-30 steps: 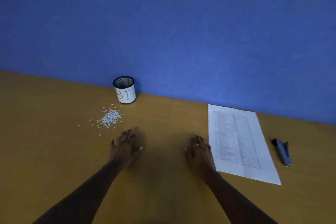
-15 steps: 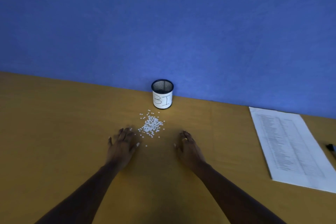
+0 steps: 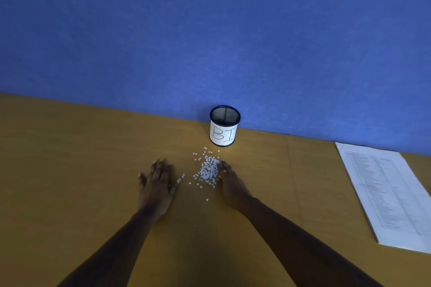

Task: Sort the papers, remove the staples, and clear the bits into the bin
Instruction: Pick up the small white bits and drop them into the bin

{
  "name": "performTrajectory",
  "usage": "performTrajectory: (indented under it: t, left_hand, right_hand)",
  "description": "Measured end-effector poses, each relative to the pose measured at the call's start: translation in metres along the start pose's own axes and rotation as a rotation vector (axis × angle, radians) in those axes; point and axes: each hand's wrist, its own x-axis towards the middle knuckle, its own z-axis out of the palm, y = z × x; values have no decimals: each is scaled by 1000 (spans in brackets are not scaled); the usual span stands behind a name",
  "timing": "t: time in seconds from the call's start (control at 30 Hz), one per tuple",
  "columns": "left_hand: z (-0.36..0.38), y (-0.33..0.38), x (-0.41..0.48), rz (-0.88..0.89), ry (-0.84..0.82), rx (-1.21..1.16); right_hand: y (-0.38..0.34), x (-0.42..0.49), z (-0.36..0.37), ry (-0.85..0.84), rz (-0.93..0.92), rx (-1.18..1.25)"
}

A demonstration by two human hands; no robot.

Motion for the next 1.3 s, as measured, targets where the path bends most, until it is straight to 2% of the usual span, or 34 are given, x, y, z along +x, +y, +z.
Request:
performTrajectory:
  t: [0.17, 0.37, 0.6, 0.83, 0.9, 0.97, 1.3]
  left_hand:
    - [3, 5, 14, 11, -15, 16]
    - [8, 9, 21, -7, -9, 25]
    - [12, 17, 28, -3, 5, 29]
    - [18, 13, 27, -1, 73, 10]
    - [19, 12, 27, 0, 70, 15]
    - [19, 13, 28, -3, 68, 18]
    - [18, 15, 27, -13, 97, 9]
  right_hand:
    - [-7, 8, -4, -8, 21, 7]
    - [-13, 9, 4, -13, -38, 20]
    - [-5, 11, 3, 20, -147, -195]
    - [-3, 13, 4, 86, -196, -158]
    - [-2, 13, -2, 62, -219, -220]
    - [-1, 15, -8, 32, -204, -201]
    - [-2, 22, -11, 92, -134, -120]
